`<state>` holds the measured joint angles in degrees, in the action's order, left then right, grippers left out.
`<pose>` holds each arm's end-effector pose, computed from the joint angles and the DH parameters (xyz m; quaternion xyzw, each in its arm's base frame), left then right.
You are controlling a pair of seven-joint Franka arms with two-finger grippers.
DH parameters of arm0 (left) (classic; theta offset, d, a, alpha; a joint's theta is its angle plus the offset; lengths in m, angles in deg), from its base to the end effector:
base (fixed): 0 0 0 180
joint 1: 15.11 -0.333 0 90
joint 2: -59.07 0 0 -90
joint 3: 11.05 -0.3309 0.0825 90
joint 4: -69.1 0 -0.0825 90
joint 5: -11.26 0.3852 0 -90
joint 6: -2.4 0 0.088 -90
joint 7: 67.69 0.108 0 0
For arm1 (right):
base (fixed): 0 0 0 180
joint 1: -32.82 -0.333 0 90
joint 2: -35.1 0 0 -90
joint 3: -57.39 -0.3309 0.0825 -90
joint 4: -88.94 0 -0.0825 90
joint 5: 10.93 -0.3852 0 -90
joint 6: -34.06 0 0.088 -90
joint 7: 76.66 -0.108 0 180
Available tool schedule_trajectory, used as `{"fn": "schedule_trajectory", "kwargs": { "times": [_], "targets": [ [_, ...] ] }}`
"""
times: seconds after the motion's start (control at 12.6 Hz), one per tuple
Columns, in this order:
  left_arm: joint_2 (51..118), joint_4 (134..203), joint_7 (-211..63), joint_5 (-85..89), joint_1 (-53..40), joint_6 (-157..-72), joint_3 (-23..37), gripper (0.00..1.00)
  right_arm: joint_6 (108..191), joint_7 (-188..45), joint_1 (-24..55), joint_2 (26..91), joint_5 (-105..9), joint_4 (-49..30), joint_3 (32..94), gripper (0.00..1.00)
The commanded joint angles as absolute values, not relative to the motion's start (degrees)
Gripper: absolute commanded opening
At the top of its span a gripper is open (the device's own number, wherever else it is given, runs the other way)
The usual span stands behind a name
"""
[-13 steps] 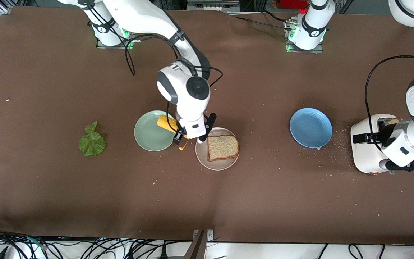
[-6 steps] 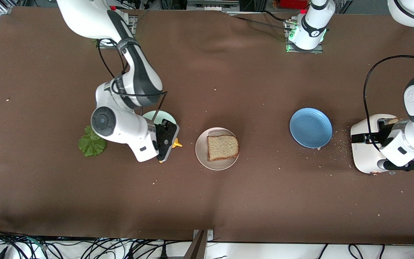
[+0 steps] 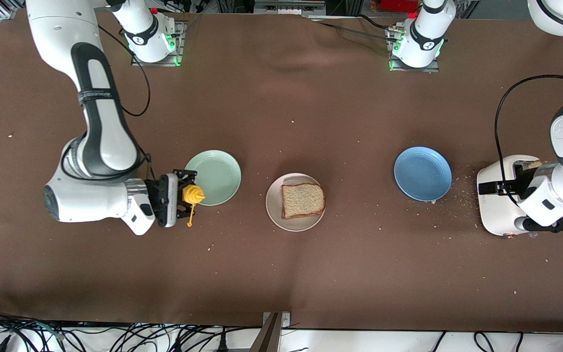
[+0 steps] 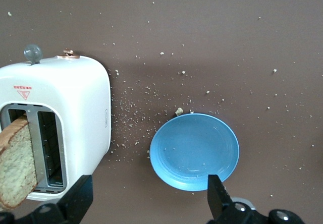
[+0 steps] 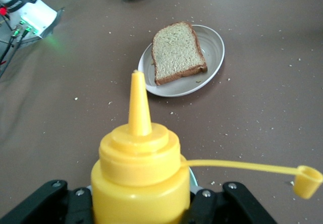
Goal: Make sandwich in beige plate with both arms
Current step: 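Set the mustard bottle back beside the lettuce and open the right gripper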
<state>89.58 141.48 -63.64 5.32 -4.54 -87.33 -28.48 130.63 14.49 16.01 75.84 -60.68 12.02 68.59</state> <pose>0.6920 0.0247 0.4570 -0.9942 -0.0176 0.1052 0.0165 0.6992 0.1756 0.3196 -0.6932 -0.6138 -0.1131 0.3604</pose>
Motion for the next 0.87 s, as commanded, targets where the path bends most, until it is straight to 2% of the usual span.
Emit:
{"fn": "schedule_trajectory", "kwargs": {
  "times": [0.0, 0.24, 0.55, 0.79],
  "targets": [
    [88.25, 142.05, -64.26, 7.3, -4.57, -86.54, -28.27, 1.0, 126.27, 29.97, 21.28, 74.47, -66.54, 6.17, 67.5, 0.0],
    [87.99, 142.05, -64.26, 7.3, -4.74, -86.54, -28.36, 1.0, 122.66, 47.31, 26.3, 75.0, -74.11, -2.53, 67.5, 0.0],
    [87.55, 142.05, -64.35, 7.3, -4.65, -85.75, -28.36, 1.0, 116.87, 63.31, 31.32, 78.5, -75.87, -5.01, 67.33, 0.0],
    [87.55, 142.14, -64.35, 7.3, -4.65, -85.75, -28.36, 1.0, 116.24, 70.28, 31.85, 79.74, -79.21, -7.74, 67.24, 0.0]
  ]
}}
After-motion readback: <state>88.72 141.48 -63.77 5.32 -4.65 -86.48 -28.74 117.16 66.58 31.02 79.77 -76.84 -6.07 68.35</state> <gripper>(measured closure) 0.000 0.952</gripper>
